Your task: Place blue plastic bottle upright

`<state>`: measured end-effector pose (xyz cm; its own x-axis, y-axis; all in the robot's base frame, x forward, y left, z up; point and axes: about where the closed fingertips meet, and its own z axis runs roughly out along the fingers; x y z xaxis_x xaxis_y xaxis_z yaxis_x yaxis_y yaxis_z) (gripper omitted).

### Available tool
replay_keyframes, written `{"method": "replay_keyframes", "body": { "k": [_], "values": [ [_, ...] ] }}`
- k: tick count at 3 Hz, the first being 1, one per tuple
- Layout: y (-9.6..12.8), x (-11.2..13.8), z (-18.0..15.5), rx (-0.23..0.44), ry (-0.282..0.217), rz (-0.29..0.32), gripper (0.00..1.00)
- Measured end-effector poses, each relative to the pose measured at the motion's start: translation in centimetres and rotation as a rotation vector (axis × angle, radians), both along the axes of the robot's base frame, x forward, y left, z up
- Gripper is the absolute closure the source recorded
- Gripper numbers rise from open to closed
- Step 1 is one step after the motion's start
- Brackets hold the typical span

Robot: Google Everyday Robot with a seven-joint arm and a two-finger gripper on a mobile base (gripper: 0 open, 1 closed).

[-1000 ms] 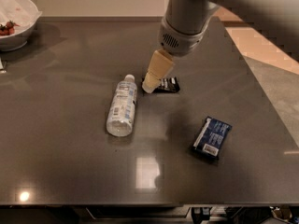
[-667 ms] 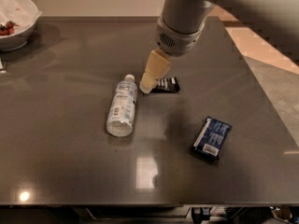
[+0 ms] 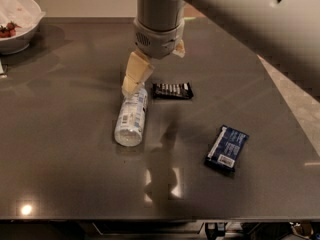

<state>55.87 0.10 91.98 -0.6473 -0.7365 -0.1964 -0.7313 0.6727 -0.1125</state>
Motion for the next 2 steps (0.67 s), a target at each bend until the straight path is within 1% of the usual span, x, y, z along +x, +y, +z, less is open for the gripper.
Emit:
{"method": "replay_keyframes", "body": {
  "k": [1,2],
  "values": [
    [3.2,-0.1,-0.4,0.007,0.020,-0.064,0.00],
    [5.5,-0.5,-1.3,-0.008,0.032,-0.154,0.00]
  ]
}}
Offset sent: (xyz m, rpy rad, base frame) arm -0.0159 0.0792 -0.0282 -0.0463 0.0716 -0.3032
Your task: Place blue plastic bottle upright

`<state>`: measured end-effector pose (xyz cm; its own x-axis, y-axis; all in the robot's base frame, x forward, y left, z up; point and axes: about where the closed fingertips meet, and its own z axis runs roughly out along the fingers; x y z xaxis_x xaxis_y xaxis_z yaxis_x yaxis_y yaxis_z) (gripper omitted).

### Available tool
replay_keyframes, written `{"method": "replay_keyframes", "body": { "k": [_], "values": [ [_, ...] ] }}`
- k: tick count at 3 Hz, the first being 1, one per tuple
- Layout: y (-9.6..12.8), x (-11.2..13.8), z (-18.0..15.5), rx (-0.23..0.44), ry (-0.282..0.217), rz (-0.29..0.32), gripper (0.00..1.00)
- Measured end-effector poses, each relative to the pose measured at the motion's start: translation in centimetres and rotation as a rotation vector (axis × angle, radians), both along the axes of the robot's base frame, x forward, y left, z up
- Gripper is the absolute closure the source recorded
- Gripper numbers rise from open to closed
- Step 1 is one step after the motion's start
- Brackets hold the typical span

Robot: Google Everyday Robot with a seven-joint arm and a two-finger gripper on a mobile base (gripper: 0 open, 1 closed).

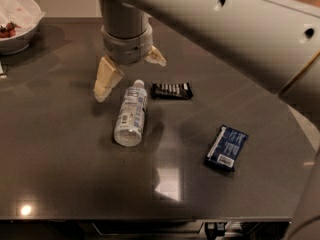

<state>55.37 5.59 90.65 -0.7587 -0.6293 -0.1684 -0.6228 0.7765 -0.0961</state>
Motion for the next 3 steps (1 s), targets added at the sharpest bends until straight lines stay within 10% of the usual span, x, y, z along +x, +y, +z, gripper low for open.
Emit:
{"method": "replay_keyframes", "body": {
  "k": [3],
  "values": [
    [0.6,-1.0,-4.8,-0.076,0.036,-0.349,0.00]
  ]
}}
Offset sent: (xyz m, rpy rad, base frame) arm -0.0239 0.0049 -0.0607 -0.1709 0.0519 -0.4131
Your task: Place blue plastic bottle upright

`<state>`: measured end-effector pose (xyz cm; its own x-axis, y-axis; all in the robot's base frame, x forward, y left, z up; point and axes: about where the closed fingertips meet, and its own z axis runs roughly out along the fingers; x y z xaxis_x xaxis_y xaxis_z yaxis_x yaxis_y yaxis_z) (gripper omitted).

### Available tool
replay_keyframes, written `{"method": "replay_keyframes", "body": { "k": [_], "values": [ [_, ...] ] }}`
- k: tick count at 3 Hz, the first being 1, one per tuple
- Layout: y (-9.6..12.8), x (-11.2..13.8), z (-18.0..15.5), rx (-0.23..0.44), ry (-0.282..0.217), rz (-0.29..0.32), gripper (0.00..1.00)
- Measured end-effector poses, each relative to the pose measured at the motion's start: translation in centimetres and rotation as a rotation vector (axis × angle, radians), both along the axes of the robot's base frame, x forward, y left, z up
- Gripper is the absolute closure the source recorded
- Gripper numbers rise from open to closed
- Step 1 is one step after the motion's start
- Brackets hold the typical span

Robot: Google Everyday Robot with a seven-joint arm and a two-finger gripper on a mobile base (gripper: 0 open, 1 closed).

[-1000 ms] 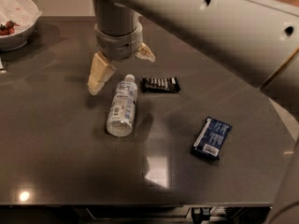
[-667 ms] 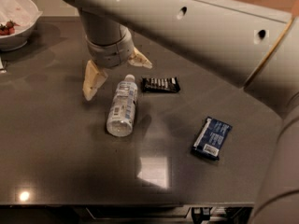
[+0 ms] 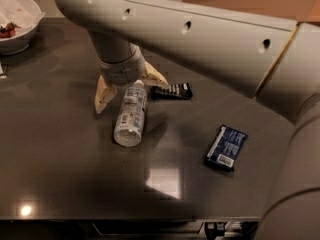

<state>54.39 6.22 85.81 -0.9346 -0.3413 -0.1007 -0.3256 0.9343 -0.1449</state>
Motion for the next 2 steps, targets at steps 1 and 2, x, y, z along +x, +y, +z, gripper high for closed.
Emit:
{"method": "replay_keyframes", "body": {
  "k": [1,2],
  "values": [
    [-0.60,0.08,-0.36,0.031,0.012,-0.069,0.00],
    [-0.82,0.11,-0.71,0.062,0.034,-0.106,0.18]
  ]
}}
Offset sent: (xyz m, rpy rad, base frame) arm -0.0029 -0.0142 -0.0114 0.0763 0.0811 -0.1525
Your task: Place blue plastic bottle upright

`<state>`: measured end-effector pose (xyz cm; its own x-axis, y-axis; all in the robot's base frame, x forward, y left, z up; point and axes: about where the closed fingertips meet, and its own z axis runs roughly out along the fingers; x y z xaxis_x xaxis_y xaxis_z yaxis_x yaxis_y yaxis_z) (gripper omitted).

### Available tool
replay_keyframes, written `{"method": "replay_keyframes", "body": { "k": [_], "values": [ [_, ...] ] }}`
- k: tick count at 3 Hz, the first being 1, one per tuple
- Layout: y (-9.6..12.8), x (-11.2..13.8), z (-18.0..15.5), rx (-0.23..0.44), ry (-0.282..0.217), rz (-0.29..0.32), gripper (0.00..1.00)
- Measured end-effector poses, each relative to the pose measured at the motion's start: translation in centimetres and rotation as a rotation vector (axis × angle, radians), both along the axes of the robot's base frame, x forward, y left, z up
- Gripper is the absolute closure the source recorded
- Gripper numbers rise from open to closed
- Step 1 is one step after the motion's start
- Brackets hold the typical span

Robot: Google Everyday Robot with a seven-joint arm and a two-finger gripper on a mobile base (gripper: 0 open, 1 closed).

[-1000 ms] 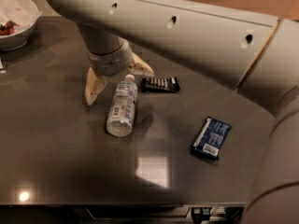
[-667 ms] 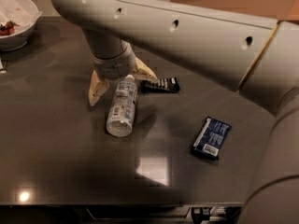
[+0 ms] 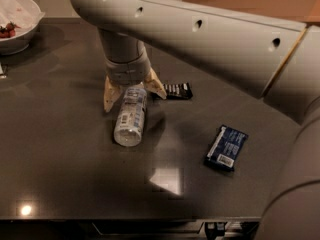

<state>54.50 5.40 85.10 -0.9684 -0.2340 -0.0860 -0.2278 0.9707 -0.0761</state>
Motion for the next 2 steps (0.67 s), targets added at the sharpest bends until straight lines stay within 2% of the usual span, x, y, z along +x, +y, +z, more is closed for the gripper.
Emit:
{"method": "replay_keyframes", "body": {
  "k": [1,2],
  "values": [
    [0.07,0.09,-0.39,0.023,0.022,-0.011,0.41],
    [0.37,0.22,-0.42,0.046,0.036,0.003,0.65]
  ]
}}
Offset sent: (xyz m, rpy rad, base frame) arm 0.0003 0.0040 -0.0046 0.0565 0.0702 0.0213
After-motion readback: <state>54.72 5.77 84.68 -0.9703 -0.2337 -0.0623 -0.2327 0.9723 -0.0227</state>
